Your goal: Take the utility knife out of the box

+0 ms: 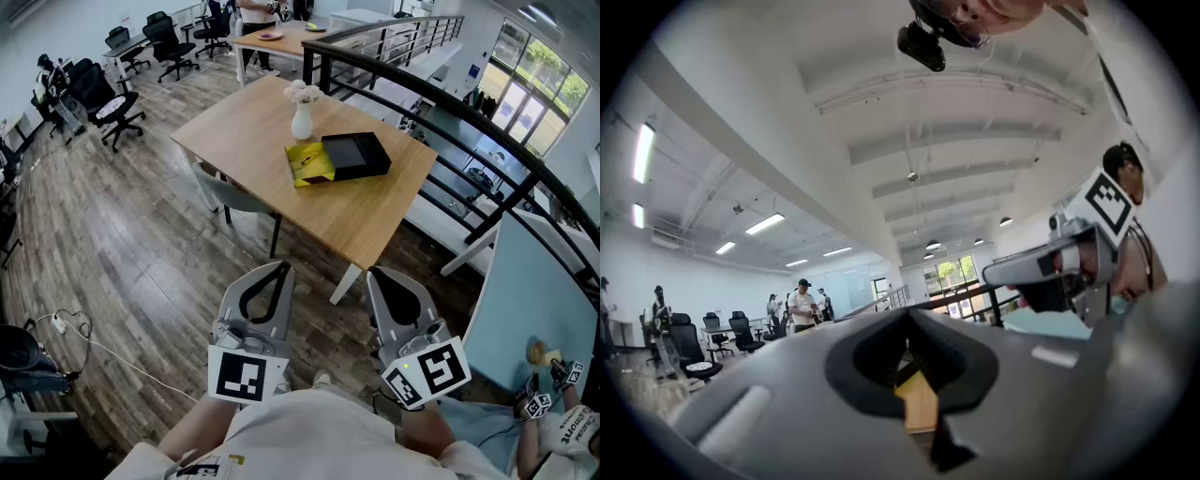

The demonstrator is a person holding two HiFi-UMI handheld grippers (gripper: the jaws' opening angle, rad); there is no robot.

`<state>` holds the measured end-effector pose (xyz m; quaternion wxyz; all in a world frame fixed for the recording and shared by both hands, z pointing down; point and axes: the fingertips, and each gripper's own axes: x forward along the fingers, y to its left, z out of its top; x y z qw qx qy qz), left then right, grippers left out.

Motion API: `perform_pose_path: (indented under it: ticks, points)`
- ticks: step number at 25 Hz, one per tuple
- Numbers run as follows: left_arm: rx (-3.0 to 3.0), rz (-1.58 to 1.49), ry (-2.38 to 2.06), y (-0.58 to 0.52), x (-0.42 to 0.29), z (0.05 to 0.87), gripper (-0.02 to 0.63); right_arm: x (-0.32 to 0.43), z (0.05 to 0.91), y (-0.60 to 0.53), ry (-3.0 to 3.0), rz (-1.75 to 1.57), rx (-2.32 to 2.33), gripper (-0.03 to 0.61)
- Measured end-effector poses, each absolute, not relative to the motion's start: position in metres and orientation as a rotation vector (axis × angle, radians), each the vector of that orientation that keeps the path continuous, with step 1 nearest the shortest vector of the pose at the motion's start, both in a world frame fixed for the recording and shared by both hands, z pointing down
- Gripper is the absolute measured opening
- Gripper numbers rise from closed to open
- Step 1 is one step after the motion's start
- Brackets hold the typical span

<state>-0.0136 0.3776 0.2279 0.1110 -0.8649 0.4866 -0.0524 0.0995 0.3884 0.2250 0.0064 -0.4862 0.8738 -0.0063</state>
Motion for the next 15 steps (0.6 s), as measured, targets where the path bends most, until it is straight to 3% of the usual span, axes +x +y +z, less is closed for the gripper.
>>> perform_pose_path:
  ticks: [15]
  points:
    - [-2.561, -0.161, 1.521, 0.387, 0.007, 0.242, 0.002, 0.135, 0.25, 0.386, 2.783, -0.062, -1.602, 0.0]
